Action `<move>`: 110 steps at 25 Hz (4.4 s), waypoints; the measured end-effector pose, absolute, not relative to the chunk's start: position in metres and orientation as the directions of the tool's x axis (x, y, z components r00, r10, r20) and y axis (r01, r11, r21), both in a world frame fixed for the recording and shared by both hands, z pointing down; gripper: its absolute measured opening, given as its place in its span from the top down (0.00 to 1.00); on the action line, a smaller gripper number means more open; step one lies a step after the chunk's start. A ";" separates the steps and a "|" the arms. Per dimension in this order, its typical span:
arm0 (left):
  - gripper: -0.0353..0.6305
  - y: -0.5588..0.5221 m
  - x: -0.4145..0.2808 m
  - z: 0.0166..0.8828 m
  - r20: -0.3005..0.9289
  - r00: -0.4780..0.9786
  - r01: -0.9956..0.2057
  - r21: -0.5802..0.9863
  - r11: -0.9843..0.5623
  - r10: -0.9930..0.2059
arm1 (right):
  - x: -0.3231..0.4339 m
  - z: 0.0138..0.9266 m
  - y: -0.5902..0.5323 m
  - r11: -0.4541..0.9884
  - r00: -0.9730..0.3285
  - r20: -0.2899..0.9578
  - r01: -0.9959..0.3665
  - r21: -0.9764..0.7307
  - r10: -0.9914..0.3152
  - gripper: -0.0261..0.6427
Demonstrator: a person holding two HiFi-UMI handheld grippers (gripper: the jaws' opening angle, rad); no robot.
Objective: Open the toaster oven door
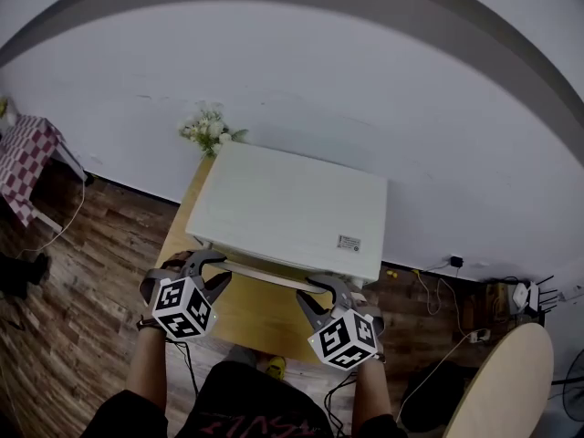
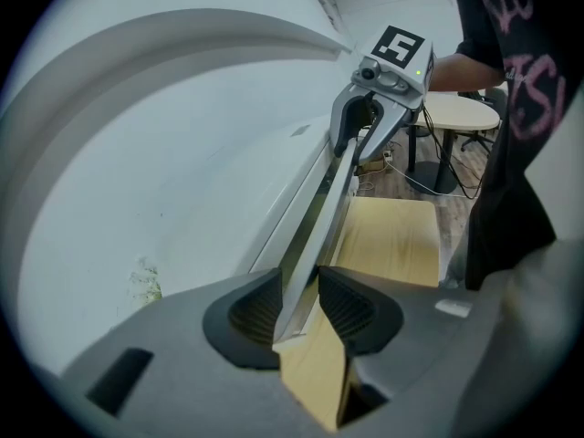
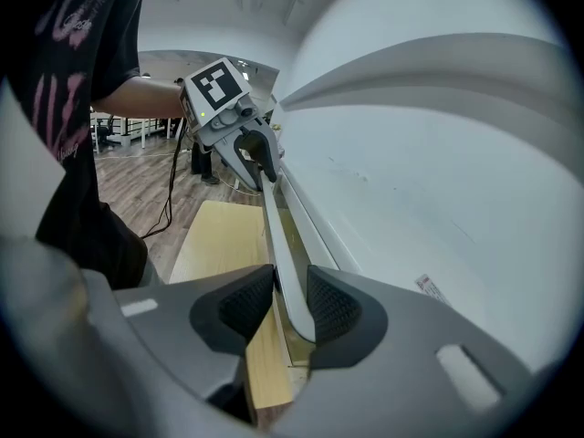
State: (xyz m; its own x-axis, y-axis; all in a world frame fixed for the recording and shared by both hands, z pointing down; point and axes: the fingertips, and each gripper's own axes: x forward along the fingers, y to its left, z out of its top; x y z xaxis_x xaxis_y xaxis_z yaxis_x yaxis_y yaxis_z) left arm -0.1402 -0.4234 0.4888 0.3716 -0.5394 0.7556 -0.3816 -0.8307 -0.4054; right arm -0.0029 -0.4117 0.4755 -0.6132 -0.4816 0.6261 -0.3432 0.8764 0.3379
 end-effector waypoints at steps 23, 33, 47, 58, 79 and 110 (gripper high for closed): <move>0.75 -0.404 -0.138 0.499 0.746 0.300 -0.362 -0.488 -0.794 -0.595 | -0.002 0.482 -0.389 0.886 -0.659 0.598 -0.277 0.372 -0.457 0.79; 0.76 -0.391 -0.140 0.505 0.741 0.281 -0.349 -0.513 -0.784 -0.610 | -0.003 0.487 -0.375 0.871 -0.656 0.582 -0.276 0.407 -0.480 0.80; 0.79 -0.342 -0.145 0.530 0.760 0.294 -0.262 -0.519 -0.813 -0.580 | -0.007 0.515 -0.328 0.858 -0.606 0.612 -0.298 0.418 -0.508 0.80; 0.80 -0.312 -0.147 0.552 0.745 0.351 -0.230 -0.519 -0.824 -0.567 | -0.010 0.540 -0.301 0.834 -0.546 0.632 -0.335 0.438 -0.551 0.79; 0.79 -0.283 -0.147 0.594 0.759 0.381 -0.195 -0.493 -0.848 -0.529 | -0.014 0.582 -0.271 0.811 -0.481 0.655 -0.296 0.504 -0.583 0.79; 0.74 -0.250 -0.148 0.654 0.703 0.371 -0.169 -0.591 -0.789 -0.607 | -0.019 0.644 -0.238 0.745 -0.438 0.608 -0.303 0.594 -0.662 0.70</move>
